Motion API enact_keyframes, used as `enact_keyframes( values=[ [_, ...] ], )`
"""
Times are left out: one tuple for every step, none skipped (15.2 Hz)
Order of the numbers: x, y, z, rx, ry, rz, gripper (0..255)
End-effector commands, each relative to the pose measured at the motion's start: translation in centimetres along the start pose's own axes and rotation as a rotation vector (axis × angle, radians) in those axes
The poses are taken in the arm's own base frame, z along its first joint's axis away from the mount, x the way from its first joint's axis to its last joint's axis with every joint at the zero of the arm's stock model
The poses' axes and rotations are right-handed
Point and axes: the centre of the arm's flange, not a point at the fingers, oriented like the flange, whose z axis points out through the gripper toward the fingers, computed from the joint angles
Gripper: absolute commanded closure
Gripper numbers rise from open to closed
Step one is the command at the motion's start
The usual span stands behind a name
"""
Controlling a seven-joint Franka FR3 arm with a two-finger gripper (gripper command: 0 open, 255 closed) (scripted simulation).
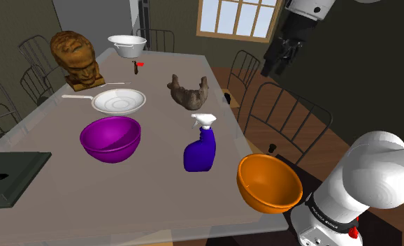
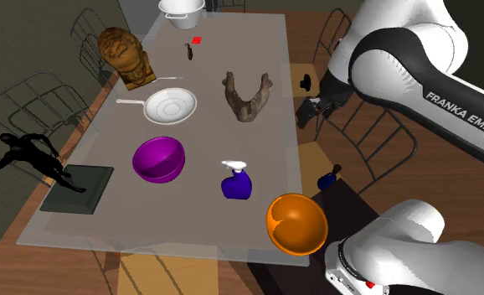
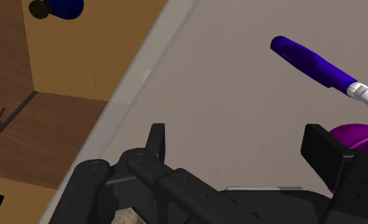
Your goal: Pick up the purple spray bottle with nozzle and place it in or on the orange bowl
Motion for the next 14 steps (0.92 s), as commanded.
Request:
enact_keyframes(
  values=[
    [0.0, 0.0, 0.0, 0.000, 0.000, 0.000, 0],
    [0.7, -0.9, 0.7, 0.010, -0.014, -0.034, 0],
    [1.3, -1.8, 1.5, 0.020, -0.028, -0.068, 0],
    [1.9, -2.7, 2.2, 0.029, -0.042, -0.103, 0],
    [2.4, -3.6, 2.9, 0.039, -0.056, -0.137, 0],
    [2.9, -4.6, 3.6, 0.049, -0.070, -0.171, 0],
    [3.4, -5.6, 4.3, 0.059, -0.085, -0.205, 0],
    [3.8, -6.6, 5.1, 0.068, -0.099, -0.239, 0],
    [4.2, -7.6, 5.8, 0.078, -0.113, -0.273, 0],
    [4.5, -8.7, 6.5, 0.088, -0.127, -0.308, 0],
    [4.8, -9.8, 7.2, 0.098, -0.141, -0.342, 0],
    [5.0, -10.8, 7.9, 0.107, -0.155, -0.376, 0],
    [5.2, -11.9, 8.6, 0.117, -0.169, -0.410, 0],
    [5.3, -13.1, 9.2, 0.127, -0.183, -0.444, 0]
  ],
)
